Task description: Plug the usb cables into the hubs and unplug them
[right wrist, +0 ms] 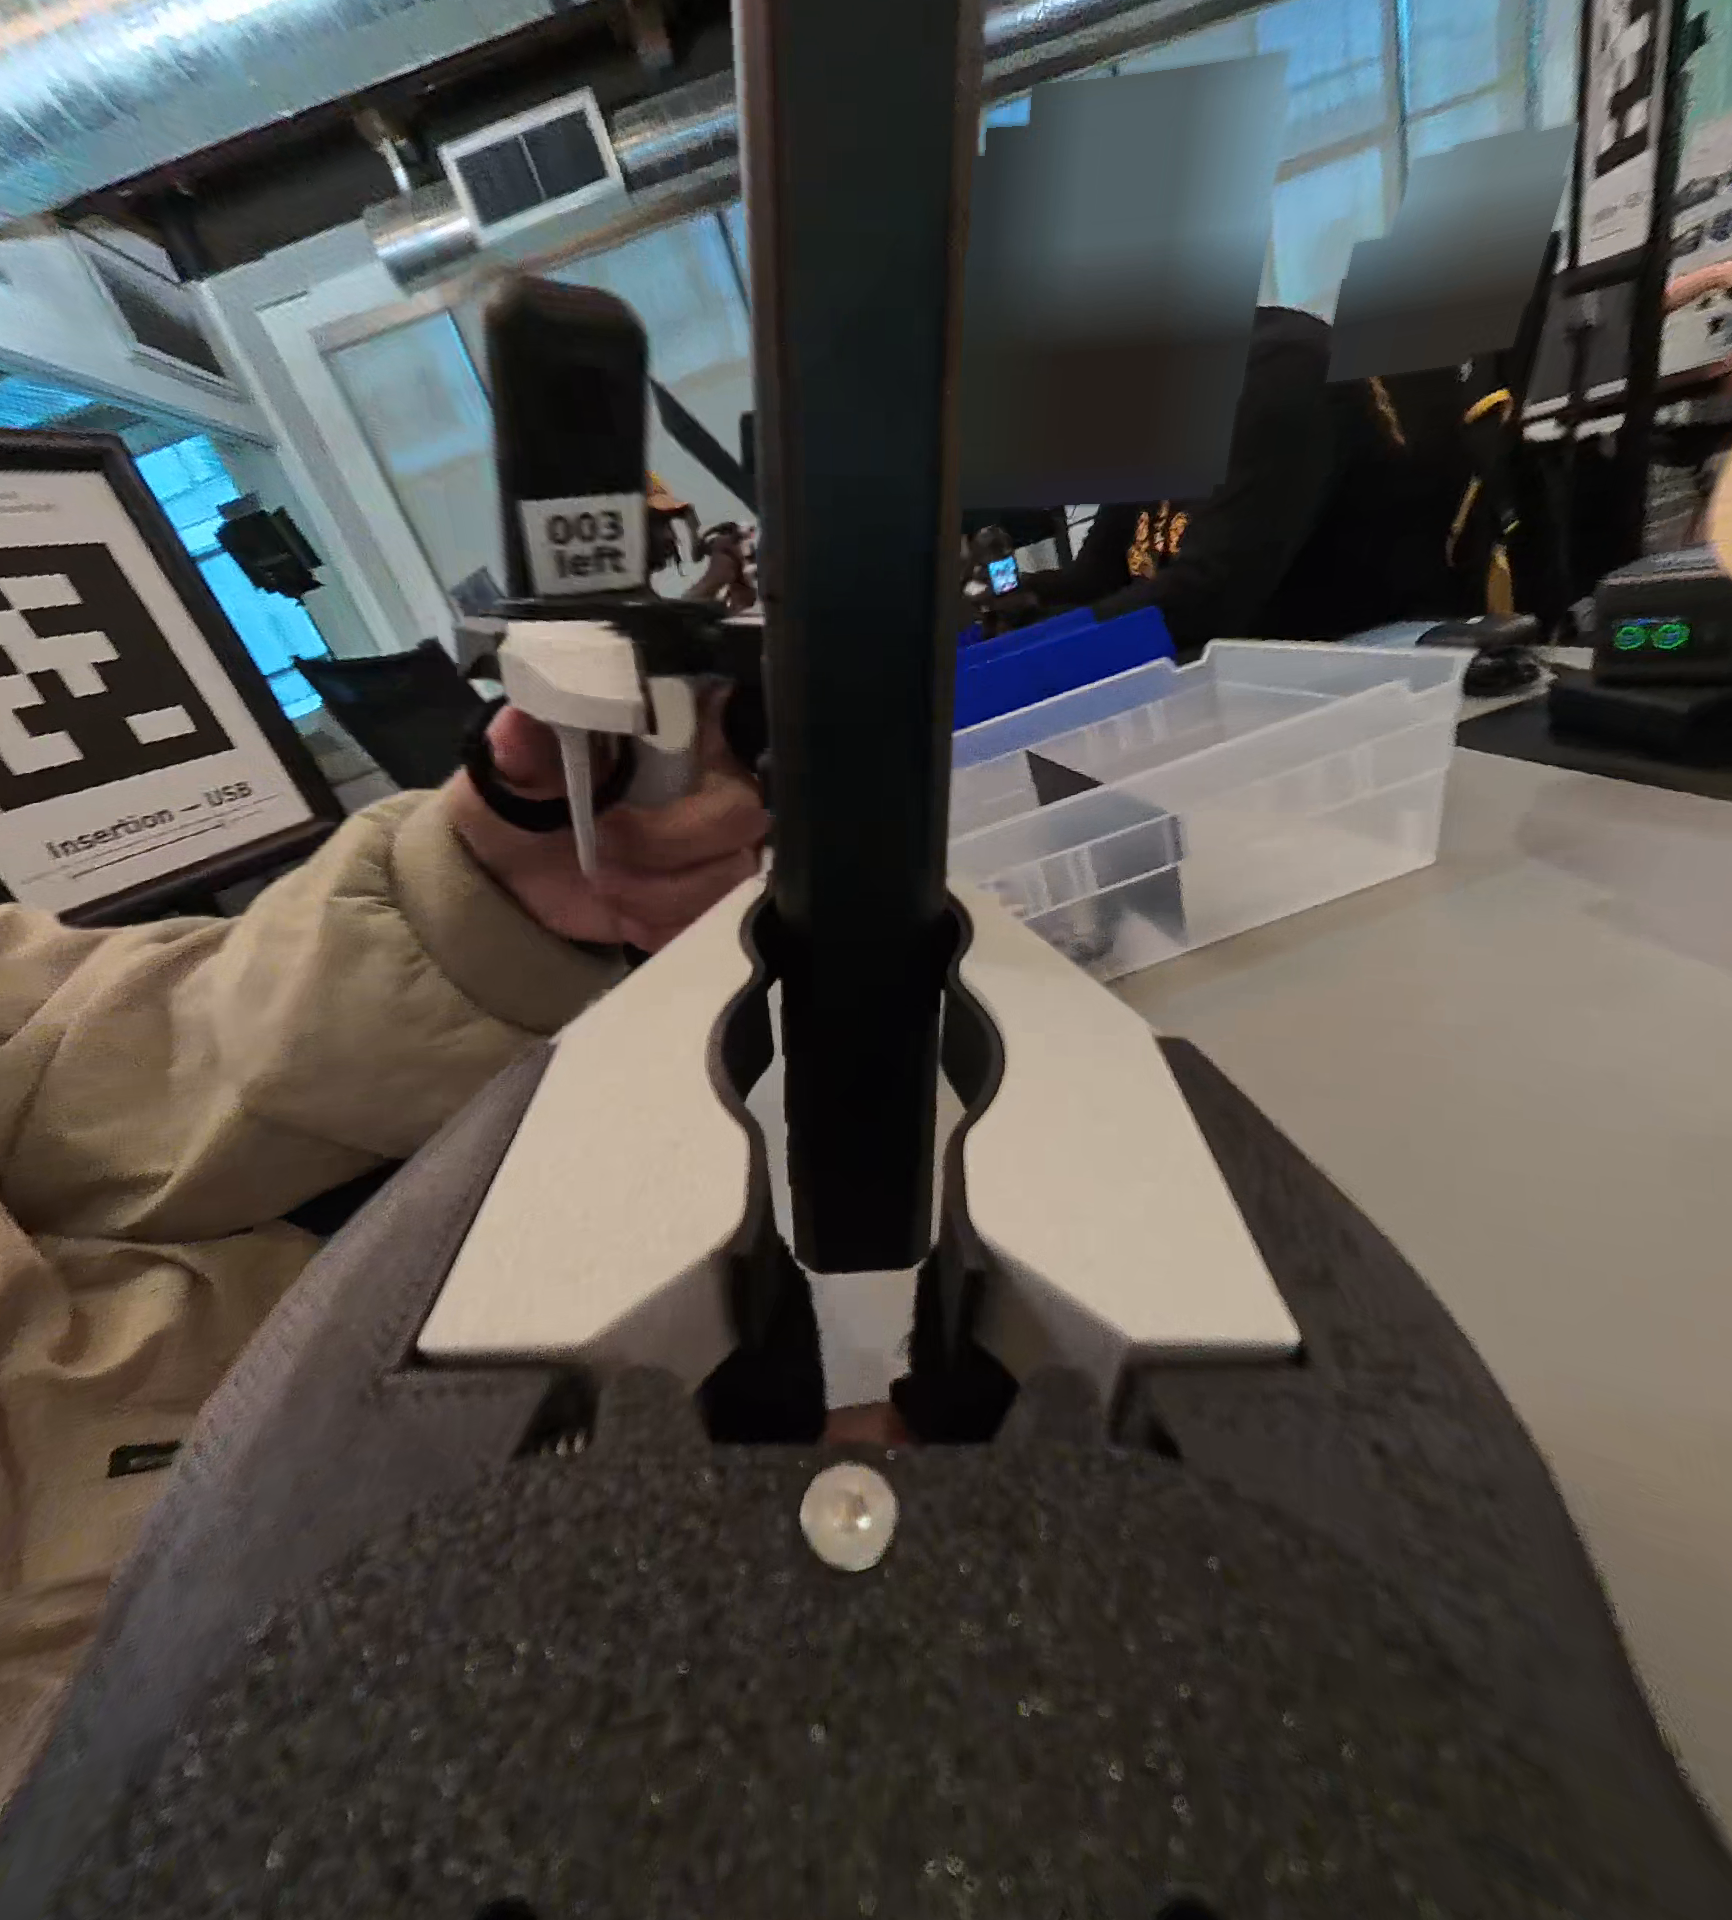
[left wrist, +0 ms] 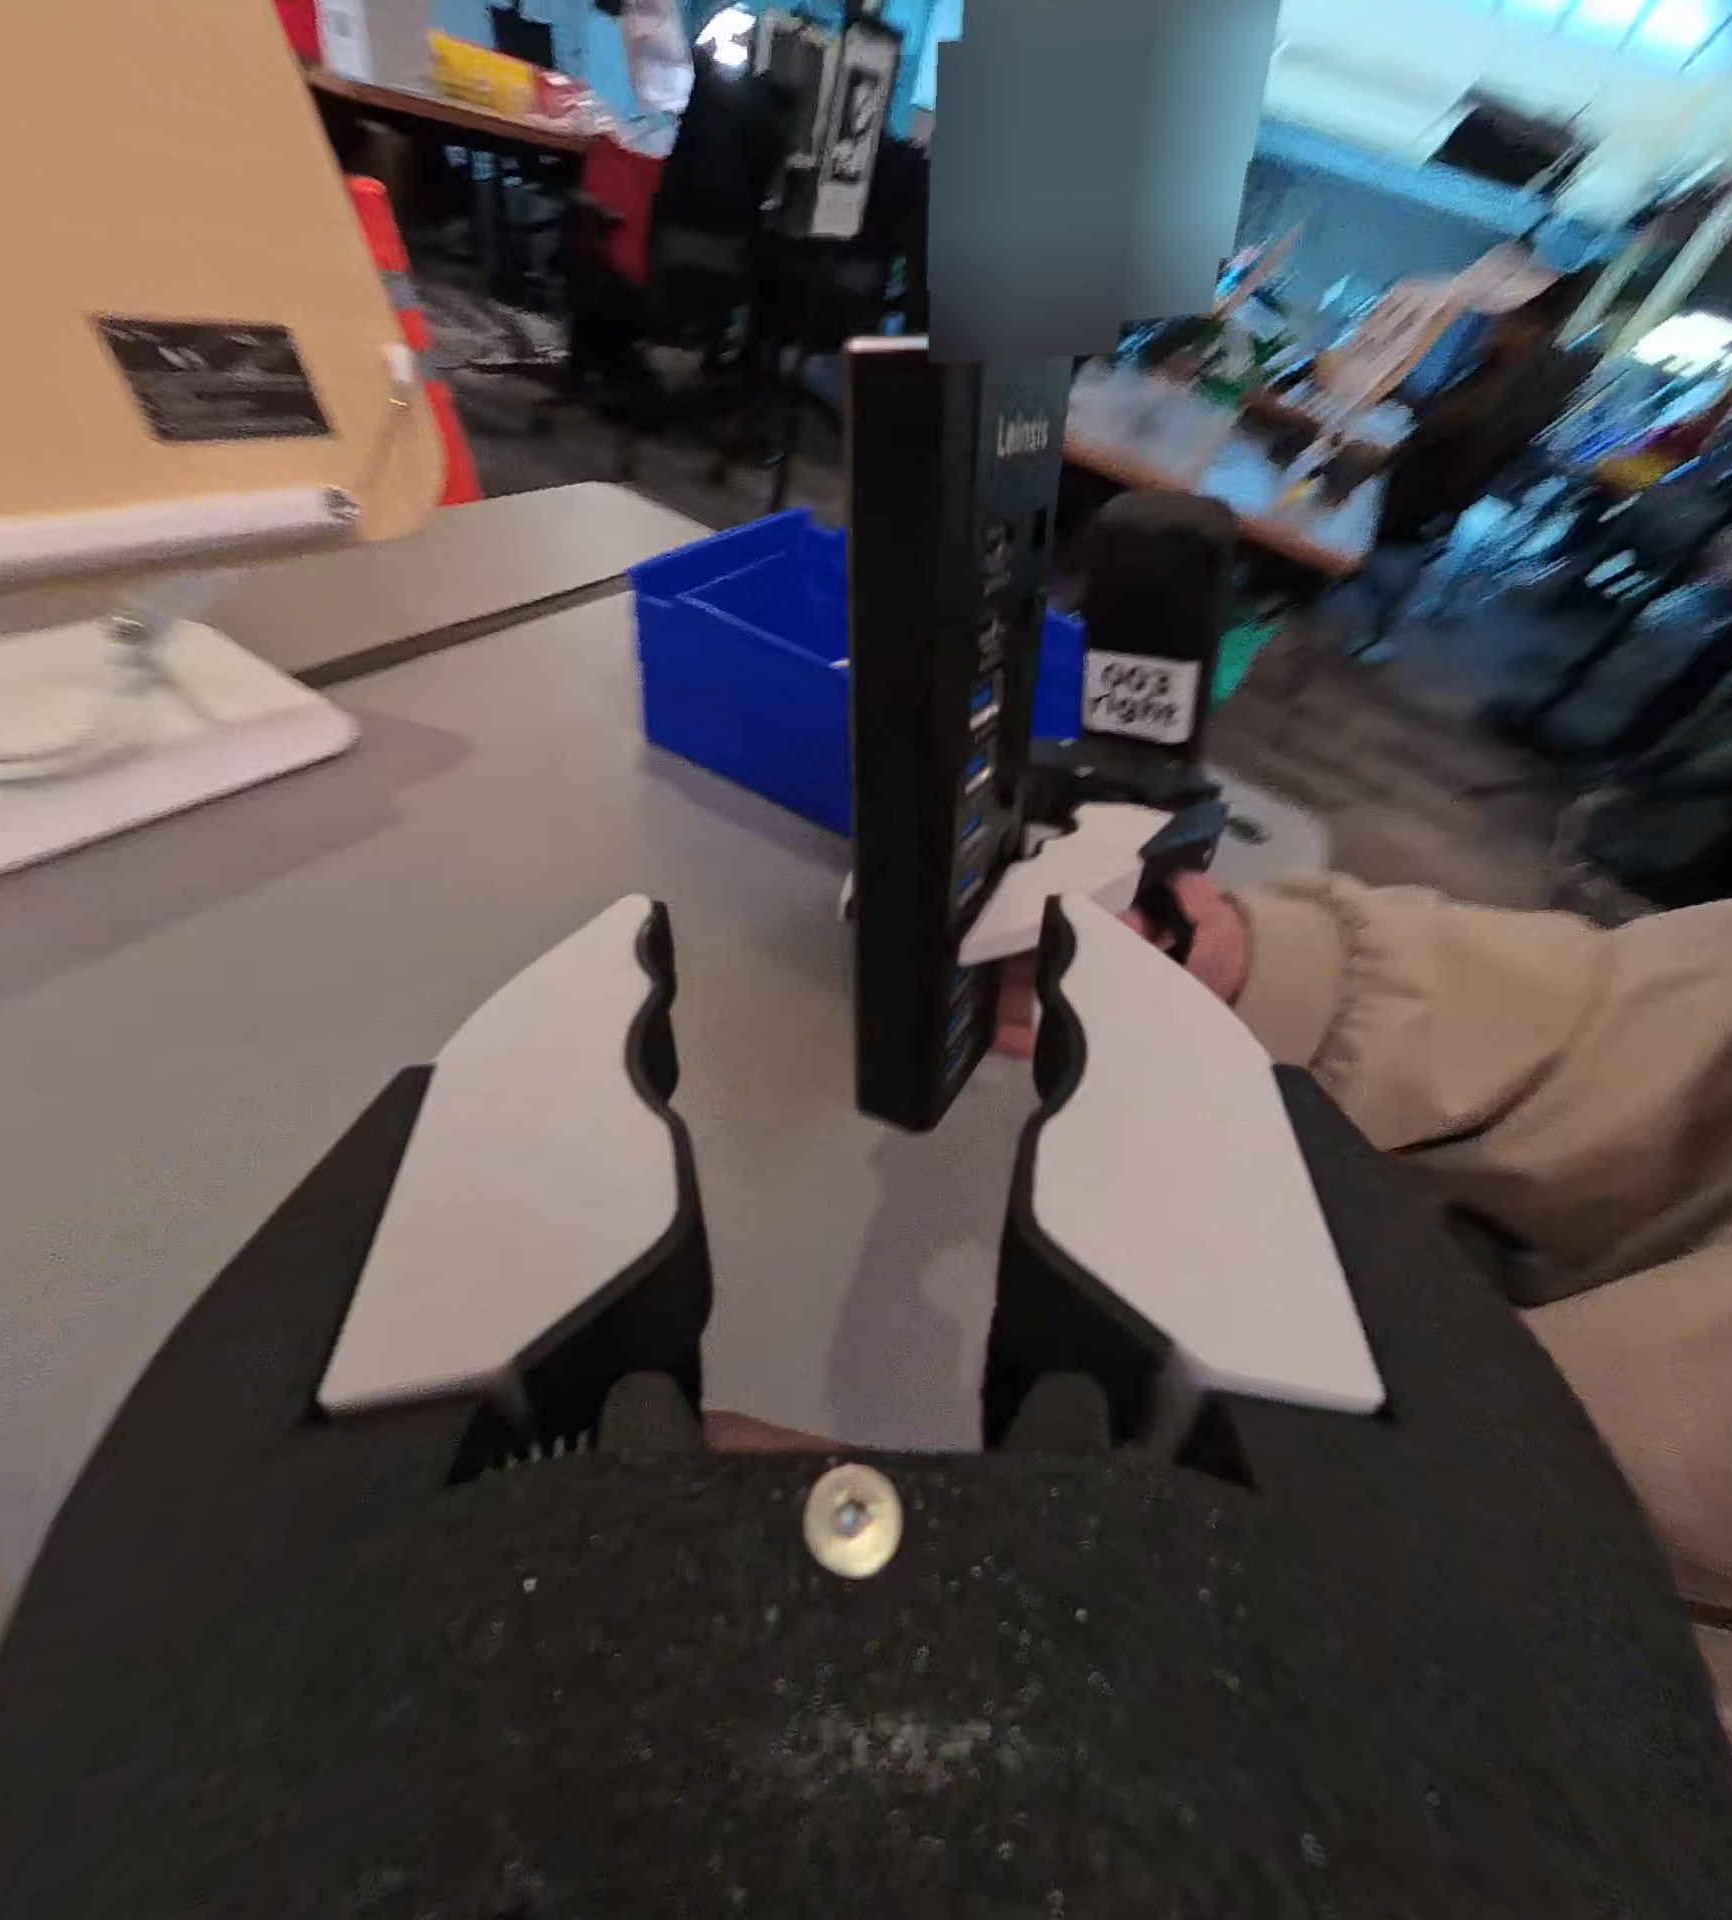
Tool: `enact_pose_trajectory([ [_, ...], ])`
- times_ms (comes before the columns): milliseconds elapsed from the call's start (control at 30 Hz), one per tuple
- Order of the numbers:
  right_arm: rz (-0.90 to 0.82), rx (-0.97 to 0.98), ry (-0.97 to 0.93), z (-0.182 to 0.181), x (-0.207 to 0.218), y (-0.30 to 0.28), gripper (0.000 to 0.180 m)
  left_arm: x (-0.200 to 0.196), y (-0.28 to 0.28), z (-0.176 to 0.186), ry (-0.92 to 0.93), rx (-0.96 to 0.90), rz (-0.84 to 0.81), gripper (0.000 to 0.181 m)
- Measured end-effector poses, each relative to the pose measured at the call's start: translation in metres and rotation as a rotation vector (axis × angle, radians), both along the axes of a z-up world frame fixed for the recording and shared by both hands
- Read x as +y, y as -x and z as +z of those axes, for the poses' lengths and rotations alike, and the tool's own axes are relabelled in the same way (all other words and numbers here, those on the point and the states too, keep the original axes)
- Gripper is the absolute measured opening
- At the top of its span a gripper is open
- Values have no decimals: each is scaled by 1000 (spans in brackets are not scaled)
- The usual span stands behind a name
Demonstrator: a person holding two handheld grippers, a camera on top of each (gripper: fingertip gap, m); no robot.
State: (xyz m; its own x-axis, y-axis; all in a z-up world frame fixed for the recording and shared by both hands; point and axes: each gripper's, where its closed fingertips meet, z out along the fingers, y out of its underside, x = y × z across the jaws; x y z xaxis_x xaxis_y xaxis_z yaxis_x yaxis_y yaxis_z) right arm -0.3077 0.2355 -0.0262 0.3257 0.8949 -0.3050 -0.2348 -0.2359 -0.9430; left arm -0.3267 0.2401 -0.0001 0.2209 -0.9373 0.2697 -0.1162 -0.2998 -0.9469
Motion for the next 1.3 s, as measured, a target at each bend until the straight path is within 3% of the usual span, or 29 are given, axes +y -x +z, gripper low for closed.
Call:
enact_pose_trajectory([
  [133, 50, -103, 7, -19, -10, 17, 26, -10, -14, -7, 18, -89, -81, 57],
  [167, 63, -115, 8, -22, -13, 20, 26, -11, -14, -8, 7, -104, -86, 35],
  [200, 62, -114, 19, -24, -13, 22, 26, -10, -13, -9, 6, -112, -85, 28],
  [367, 131, -229, 53, -41, -23, 27, 34, -15, -11, -27, 22, -91, -167, 27],
  [433, 164, -177, 51, -26, -28, 23, 50, -19, -13, -36, 24, -72, -189, 27],
  [500, 152, -94, 79, -6, -23, 12, 50, -23, -16, -45, 9, -30, -203, 27],
  [567, 105, -69, 91, 4, -14, 3, 42, -24, -20, -52, -7, 2, -198, 27],
  [600, 67, -112, 90, 0, -9, 0, 27, -26, -22, -55, -8, 12, -203, 27],
  [767, -80, -171, 13, 4, 7, -9, 26, -10, -23, -53, 23, -20, -91, 27],
  [867, -279, -245, -54, -2, 39, -30, 26, -2, -3, -55, 67, -12, 50, 44],
  [967, -401, -309, -119, -15, 65, -43, 26, -25, 15, -73, 73, 82, 97, 38],
  [1133, -421, -280, -145, -29, 82, -42, 26, -77, 39, -101, -9, 181, 139, 35],
  [1300, -416, -257, -120, -30, 85, -43, 26, -88, 46, -117, -27, 206, 155, 31],
])
